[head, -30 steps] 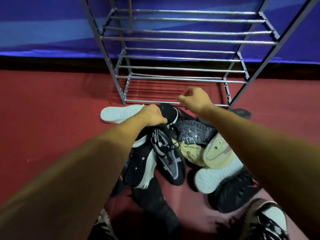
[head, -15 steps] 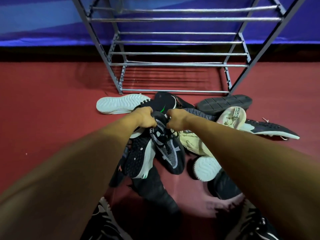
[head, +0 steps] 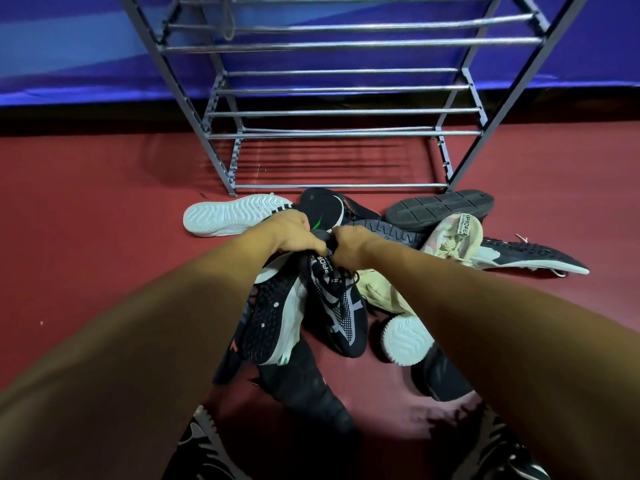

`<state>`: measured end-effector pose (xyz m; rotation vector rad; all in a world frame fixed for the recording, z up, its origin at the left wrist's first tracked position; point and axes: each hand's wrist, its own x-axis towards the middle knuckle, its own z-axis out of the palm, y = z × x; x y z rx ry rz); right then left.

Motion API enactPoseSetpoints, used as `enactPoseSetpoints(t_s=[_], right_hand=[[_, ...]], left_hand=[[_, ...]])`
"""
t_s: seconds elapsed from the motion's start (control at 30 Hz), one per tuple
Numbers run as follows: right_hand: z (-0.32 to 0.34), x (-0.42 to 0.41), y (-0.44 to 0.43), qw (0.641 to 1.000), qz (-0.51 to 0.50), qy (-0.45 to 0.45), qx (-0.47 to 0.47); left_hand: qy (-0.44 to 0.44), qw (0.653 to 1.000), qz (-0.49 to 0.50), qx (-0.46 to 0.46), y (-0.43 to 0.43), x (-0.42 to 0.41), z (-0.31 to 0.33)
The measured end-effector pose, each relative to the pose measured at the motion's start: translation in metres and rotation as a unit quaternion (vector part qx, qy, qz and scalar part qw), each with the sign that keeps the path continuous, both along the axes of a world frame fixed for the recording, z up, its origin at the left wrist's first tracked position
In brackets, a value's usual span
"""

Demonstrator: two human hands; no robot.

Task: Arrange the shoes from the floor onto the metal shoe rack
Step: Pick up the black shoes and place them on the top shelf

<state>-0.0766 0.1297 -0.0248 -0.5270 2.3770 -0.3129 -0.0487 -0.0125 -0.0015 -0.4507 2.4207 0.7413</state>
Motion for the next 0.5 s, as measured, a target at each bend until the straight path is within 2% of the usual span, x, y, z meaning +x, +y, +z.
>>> enactPoseSetpoints(t_s=[0.1, 0.33, 0.5], right_hand=[[0.007, -0.004, 0.003, 1.0, -0.004, 0.002, -0.02], [0.028, -0.017, 0.022, 0.992, -0.046, -0.061, -0.104], [0.076, -0.02, 0.027, 0.993, -0.02, -0.031, -0.111]], left_hand=[[0.007, 1.0, 0.001, 0.022, -0.001, 0.0, 0.007], [0.02, 0.992, 0.084, 0.096, -0.02, 0.0, 0.044], [0.071, 0.984, 0.103, 0.126, -0.03, 0.003, 0.093]])
